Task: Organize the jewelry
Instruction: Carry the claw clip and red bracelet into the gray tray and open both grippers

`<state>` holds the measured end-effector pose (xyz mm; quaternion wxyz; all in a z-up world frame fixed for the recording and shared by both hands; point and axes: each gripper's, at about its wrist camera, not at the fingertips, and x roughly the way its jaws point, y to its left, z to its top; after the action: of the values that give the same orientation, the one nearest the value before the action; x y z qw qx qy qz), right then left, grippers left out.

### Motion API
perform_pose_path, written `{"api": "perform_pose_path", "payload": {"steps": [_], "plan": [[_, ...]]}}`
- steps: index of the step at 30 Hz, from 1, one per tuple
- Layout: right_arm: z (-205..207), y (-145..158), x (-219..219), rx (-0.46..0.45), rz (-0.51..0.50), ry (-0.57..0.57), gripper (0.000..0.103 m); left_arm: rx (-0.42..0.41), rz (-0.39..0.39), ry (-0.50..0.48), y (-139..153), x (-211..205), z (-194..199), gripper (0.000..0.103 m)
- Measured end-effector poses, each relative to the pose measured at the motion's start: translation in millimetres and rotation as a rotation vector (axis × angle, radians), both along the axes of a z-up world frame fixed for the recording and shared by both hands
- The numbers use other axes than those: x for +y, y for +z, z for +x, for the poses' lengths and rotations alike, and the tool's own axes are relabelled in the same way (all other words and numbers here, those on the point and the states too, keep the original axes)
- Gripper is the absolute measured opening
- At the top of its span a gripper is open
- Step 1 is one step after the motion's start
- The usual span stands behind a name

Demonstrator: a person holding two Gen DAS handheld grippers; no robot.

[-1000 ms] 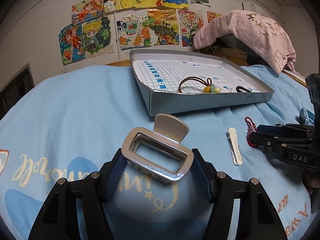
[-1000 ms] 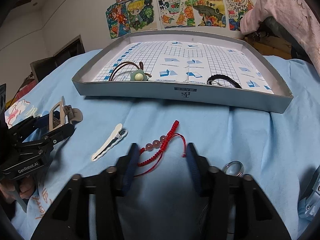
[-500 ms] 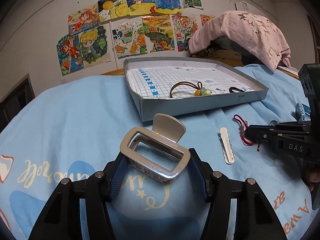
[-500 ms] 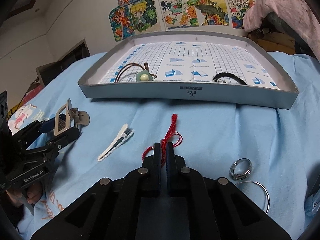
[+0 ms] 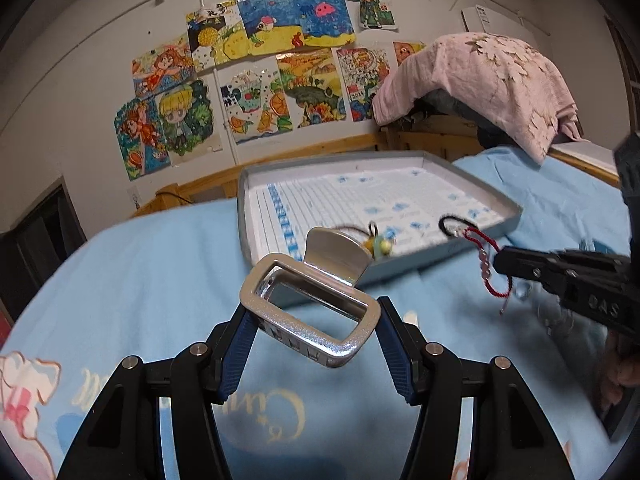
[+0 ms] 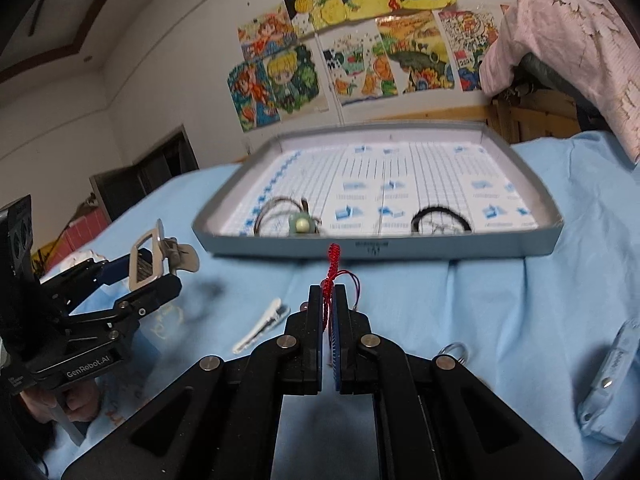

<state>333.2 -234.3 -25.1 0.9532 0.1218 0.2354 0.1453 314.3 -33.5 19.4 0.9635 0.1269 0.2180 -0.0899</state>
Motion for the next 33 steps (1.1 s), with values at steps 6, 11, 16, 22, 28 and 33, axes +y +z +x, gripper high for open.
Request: {"api": "perform_pose_path", "payload": {"steps": [6,11,16,22,28,33], "plan": [[-2,17,-17,-0.048,0.022,-0.040,0.004,-0.004,-0.092,0.045,21,-7,34,0.057],[19,35,-37,-0.066,0.039,-0.094,0.004,-0.002,-0.108,0.108,17,-15,64,0.057],[57,38,-51,-0.049,0.074,-0.142,0.004,0.036,-0.115,0.147,9,-21,88,0.057],[83,22,-44,-0.020,0.032,-0.143,0.004,0.063,-0.106,0.162,-4,-24,101,0.057],[94,4,-38,0.017,0.020,-0.119,0.004,0.084,-0.098,0.159,-16,-28,106,0.060],[97,-1,-35,0.028,0.011,-0.112,0.004,0.072,-0.113,0.153,-16,-27,103,0.078]]}}
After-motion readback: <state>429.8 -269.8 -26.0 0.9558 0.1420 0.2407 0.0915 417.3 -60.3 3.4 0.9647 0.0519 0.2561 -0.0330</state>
